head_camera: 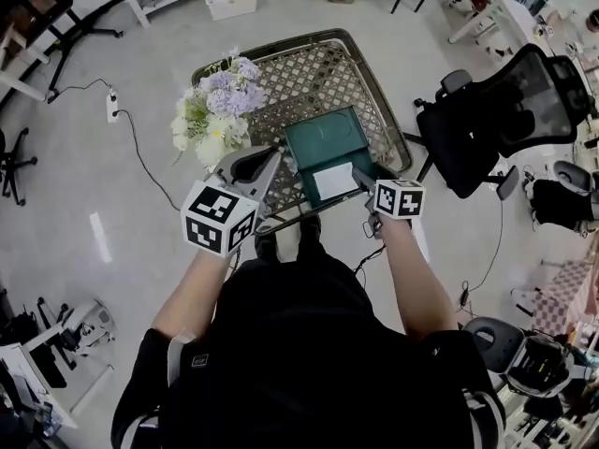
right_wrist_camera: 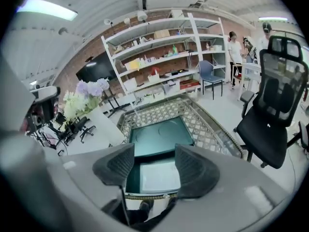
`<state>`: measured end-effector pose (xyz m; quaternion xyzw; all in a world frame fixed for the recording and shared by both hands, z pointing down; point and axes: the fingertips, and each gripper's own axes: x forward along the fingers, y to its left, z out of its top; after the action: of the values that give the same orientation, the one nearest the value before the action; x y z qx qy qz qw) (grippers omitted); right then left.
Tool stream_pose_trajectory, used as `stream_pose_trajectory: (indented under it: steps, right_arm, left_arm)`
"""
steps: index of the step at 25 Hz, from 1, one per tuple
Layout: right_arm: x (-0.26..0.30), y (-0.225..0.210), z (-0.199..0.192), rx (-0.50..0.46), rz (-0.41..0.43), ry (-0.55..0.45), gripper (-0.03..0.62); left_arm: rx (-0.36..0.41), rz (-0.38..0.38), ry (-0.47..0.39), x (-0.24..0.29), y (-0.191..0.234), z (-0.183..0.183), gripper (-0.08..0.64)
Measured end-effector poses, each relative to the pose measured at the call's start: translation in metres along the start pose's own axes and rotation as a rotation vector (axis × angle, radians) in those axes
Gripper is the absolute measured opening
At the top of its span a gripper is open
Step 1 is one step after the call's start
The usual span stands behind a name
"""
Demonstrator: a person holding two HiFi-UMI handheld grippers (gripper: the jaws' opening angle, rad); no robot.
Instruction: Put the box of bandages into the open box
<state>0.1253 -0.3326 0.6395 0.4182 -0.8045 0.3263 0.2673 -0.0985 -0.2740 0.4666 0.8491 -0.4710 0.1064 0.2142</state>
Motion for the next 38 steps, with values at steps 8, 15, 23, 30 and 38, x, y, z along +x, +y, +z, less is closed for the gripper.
stream_pose_trajectory:
  steps: [8,15,23,30,38]
  right_arm:
    - [-0.067,0.034,0.056,0.021,0.0,-0.252,0.27]
    - [-0.125,0.058,0.083,-0.032,0.041,-0.39,0.245]
    - [-0.205,0.065,0.113,-0.137,0.066,-0.588,0.239]
    - [-0.255,0.076,0.128,-0.194,0.129,-0.72,0.178]
    - [-0.303,0.079,0.136,-0.244,0.141,-0.83,0.047]
  left_arm:
    - [0.065,-0.074,-0.024,-0.009,0.001,0.021,0.017]
    - [0.1,-0.08,-0.041,-0.015,-0.007,0.036,0.017]
    - [0.158,-0.015,-0.055,-0.016,-0.025,0.052,0.017]
    - [0.18,0.021,-0.104,-0.027,-0.047,0.069,0.017]
    - [0.194,0.045,-0.159,-0.039,-0.069,0.087,0.017]
